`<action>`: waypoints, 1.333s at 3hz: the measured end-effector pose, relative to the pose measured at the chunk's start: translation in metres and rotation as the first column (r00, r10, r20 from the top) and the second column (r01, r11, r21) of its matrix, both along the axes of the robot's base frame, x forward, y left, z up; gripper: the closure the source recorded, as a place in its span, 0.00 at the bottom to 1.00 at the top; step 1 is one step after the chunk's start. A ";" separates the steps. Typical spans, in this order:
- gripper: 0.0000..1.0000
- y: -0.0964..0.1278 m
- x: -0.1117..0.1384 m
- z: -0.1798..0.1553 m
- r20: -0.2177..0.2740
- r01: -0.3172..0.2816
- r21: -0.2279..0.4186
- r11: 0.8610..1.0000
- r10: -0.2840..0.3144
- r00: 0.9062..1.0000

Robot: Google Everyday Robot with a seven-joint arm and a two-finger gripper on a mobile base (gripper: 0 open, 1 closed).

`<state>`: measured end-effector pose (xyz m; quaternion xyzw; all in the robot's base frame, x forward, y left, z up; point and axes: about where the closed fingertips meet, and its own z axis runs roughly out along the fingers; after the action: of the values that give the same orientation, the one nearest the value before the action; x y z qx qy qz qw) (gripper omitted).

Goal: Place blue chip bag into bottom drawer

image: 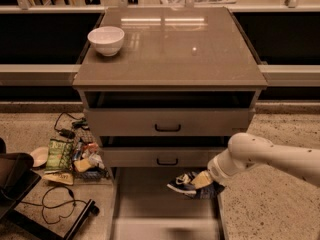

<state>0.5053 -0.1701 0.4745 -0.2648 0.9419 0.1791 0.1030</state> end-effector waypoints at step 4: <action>1.00 0.015 0.096 -0.129 -0.039 0.146 0.194 0.970 -0.141 0.989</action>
Offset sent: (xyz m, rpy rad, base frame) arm 0.0653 0.0247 -0.1484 0.1500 0.1201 -0.0880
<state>0.6016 -0.1550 0.3452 -0.1823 0.9375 0.2667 0.1294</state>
